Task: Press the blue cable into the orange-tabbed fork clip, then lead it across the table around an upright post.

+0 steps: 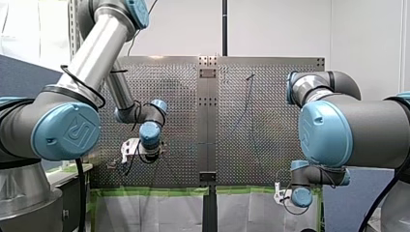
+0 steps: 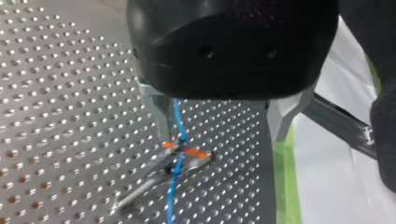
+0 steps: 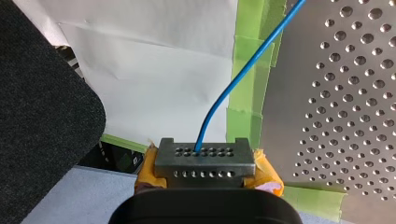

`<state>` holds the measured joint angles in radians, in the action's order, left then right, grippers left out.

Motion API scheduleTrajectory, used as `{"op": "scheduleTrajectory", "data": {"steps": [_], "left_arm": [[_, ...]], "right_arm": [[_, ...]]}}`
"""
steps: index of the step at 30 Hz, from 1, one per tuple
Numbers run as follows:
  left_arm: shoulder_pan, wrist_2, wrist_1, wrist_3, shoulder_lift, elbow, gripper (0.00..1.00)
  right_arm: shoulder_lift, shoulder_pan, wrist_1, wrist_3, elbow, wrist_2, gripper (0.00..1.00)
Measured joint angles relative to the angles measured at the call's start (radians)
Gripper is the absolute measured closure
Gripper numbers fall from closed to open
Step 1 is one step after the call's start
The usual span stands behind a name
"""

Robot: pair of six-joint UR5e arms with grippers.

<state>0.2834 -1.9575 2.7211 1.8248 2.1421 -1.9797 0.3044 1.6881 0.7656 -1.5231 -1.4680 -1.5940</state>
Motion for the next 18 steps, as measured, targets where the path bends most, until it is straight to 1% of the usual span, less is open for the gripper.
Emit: {"op": "scheduleTrajectory", "data": {"steps": [5,11,18], "left_arm": [[0.010,0.021,-0.041,0.018,0.040,0.000,0.00],[0.007,0.013,-0.095,0.037,0.090,0.000,0.00],[0.004,0.008,-0.155,0.035,0.105,0.000,0.00]], "right_arm": [[0.000,0.001,-0.001,0.000,0.000,0.000,1.00],[0.000,0.001,-0.003,0.002,0.000,0.000,1.00],[0.000,0.002,-0.004,0.007,0.000,-0.001,1.00]]}}
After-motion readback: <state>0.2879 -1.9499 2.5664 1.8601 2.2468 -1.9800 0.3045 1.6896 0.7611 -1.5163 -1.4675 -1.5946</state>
